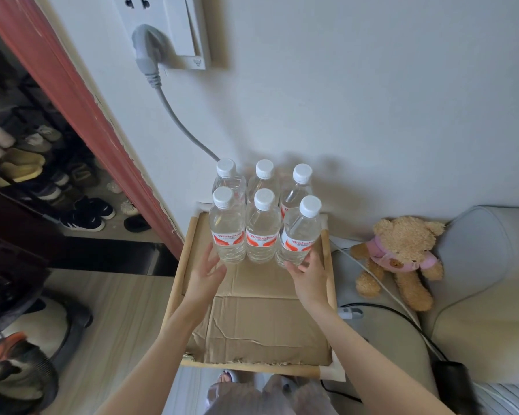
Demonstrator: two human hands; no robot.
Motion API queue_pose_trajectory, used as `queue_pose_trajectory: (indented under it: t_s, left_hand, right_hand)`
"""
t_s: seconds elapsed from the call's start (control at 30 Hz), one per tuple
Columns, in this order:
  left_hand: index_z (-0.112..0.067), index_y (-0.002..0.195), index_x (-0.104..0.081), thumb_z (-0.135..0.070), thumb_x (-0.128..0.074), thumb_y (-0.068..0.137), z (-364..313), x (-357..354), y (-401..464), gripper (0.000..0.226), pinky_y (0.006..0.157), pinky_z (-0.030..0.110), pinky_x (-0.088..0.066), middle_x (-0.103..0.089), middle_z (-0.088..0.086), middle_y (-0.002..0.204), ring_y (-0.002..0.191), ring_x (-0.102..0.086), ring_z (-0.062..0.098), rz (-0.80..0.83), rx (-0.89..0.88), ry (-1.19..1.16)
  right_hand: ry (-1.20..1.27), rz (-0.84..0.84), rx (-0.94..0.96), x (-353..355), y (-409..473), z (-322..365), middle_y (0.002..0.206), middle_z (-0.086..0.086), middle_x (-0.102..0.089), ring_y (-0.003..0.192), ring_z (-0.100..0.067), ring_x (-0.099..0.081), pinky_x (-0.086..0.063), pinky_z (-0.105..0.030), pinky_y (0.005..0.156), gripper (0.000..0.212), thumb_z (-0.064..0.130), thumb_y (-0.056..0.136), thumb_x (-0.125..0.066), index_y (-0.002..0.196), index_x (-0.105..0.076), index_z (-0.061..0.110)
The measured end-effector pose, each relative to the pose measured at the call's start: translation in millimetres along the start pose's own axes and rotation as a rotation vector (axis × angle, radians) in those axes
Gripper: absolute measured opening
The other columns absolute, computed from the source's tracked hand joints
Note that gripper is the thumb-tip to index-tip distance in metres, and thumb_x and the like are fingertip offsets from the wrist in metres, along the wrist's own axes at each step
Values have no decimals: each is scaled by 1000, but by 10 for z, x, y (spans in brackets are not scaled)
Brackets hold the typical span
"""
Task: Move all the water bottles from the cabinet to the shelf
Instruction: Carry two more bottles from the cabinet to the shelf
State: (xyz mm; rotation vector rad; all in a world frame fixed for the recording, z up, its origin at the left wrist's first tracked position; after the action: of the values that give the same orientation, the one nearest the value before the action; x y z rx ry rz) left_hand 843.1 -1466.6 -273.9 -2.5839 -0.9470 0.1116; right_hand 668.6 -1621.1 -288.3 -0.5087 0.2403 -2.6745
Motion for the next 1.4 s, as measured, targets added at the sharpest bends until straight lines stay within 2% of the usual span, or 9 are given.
queue_pose_trajectory:
  t_s: [0.17, 0.4, 0.57, 0.7, 0.8, 1.0, 1.13, 1.2, 1.4]
  left_hand:
    - [-34, 138, -28, 0, -41, 89, 24, -78, -13, 61, 108, 36, -30, -42, -7, 138, 128, -37, 7, 30, 21, -51]
    - [-40, 136, -29, 3, -39, 86, 53, -111, -3, 66, 110, 39, -26, -43, -19, 128, 128, -35, 4, 26, 35, -59]
    - [-18, 143, -12, 4, -36, 92, 229, -104, -33, 60, 109, 39, -29, -31, 3, 145, 132, -32, 20, -91, 178, -427]
    - [0, 141, -13, 5, -31, 92, 445, -424, -118, 52, 109, 40, -27, -36, 19, 139, 130, -33, 28, -74, 382, -726]
    - [6, 138, -16, 8, -24, 89, 393, -666, -107, 50, 110, 42, -23, -22, 23, 146, 135, -25, 33, -8, 441, -808]
    - [7, 134, -27, 11, -19, 86, 211, -816, -76, 49, 113, 40, -19, -24, 19, 147, 137, -21, 29, 2, 418, -837]
    - [0, 106, -50, 11, -17, 85, 185, -869, -104, 41, 111, 37, -20, -40, 12, 129, 125, -33, 20, 21, 412, -829]
    - [-4, 93, -50, 11, -17, 83, 208, -908, -94, 37, 107, 34, -25, -44, 8, 116, 111, -39, 17, 37, 419, -848]
    - [-5, 129, -38, 3, -25, 91, 217, -891, -94, 41, 112, 37, -20, -33, 9, 140, 133, -28, 21, 39, 403, -839]
  right_hand:
    - [23, -30, 10, 17, -1, -33, 110, -1, -61, 99, -19, -58, -44, -28, 83, 34, 16, 79, -68, 101, -45, 30]
    - [5, -39, 1, -4, 26, -8, 112, -2, -61, 103, -19, -57, -43, -29, 87, 33, 18, 80, -67, 109, -50, 20]
    - [-1, -44, -35, 12, 48, -73, 115, -2, -62, 105, -18, -57, -45, -34, 91, 43, 20, 78, -69, 116, -50, 19]
    - [13, -64, -53, 28, 80, -100, 111, -2, -63, 101, -19, -59, -46, -34, 90, 42, 16, 75, -72, 113, -52, 19]
    - [12, -75, -67, 30, 104, -135, 109, -3, -64, 98, -18, -61, -47, -32, 87, 44, 16, 75, -72, 114, -53, 16]
    - [0, -86, -61, 39, 129, -127, 109, -1, -64, 97, -17, -60, -46, -30, 86, 48, 18, 75, -73, 118, -52, 15]
    - [-18, -82, -52, 48, 136, -108, 109, -1, -64, 97, -16, -59, -43, -26, 81, 46, 18, 75, -72, 117, -52, 14]
    - [-20, -82, -48, 58, 142, -110, 108, -2, -65, 96, -16, -60, -43, -26, 81, 47, 19, 75, -73, 116, -53, 14]
    - [23, -22, -104, 25, 108, -152, 122, -2, -59, 110, -15, -56, -42, -26, 88, 62, 22, 75, -73, 129, -42, 13]
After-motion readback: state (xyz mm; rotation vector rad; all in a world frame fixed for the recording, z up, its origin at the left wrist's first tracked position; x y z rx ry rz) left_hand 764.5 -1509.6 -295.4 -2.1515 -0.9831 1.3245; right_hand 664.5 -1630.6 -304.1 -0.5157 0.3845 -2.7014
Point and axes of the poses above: each hand's wrist, its own y-axis towards the middle knuckle, its own x-axis out of the back of the hand, z = x × y, the point moved 10 cm from there along y, towards the middle knuckle
